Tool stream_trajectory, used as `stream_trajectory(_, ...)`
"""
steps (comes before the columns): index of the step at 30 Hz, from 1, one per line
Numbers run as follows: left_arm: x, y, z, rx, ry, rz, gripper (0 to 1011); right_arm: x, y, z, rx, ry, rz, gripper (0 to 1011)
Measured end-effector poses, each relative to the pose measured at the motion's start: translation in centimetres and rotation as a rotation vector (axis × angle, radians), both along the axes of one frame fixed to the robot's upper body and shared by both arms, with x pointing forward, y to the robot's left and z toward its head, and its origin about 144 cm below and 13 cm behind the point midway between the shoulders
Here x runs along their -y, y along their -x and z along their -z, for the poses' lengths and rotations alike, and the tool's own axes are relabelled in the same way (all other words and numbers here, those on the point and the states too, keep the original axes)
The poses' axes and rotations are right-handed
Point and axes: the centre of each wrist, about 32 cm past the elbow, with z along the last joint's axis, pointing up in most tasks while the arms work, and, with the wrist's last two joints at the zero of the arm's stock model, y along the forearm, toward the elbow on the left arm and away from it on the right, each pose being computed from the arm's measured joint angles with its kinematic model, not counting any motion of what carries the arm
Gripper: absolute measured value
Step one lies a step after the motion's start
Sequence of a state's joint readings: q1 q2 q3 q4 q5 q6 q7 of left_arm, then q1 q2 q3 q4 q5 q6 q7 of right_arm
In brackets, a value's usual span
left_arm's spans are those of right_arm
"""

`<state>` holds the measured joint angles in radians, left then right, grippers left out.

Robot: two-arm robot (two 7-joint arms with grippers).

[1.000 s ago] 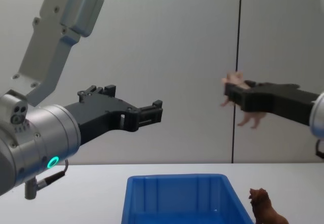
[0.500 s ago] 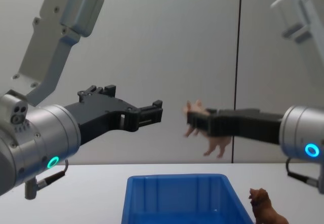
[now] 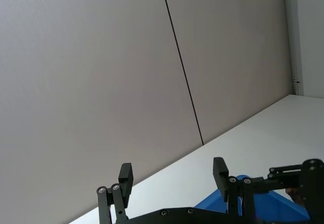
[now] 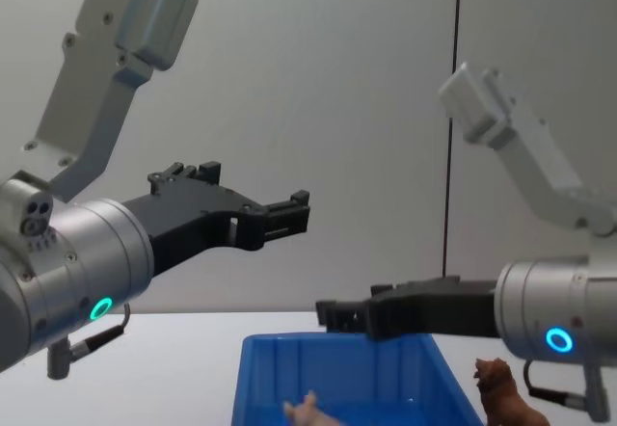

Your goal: Pick up the two dolls from the table and place them into the box.

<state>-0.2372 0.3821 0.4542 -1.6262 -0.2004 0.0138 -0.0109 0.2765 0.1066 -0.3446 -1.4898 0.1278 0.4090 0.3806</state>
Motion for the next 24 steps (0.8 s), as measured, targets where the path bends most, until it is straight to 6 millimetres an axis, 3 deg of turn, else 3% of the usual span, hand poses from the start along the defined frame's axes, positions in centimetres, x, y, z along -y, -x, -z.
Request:
stream_trajectory(12, 0.0, 0.0, 0.0, 0.0, 0.0, 0.0, 1001, 0.0, -0.1, 0.0, -0.024, 0.027, 0.004, 993)
stream_trajectory(19, 0.0, 0.0, 0.0, 0.0, 0.0, 0.0, 1001, 1.7, 0.1, -0.9, 0.008, 0.009, 0.053, 1001)
stream_trajectory(24, 0.0, 0.0, 0.0, 0.0, 0.0, 0.0, 1001, 4.0, 0.6, -1.6, 0.028, -0.002, 0.111, 1001)
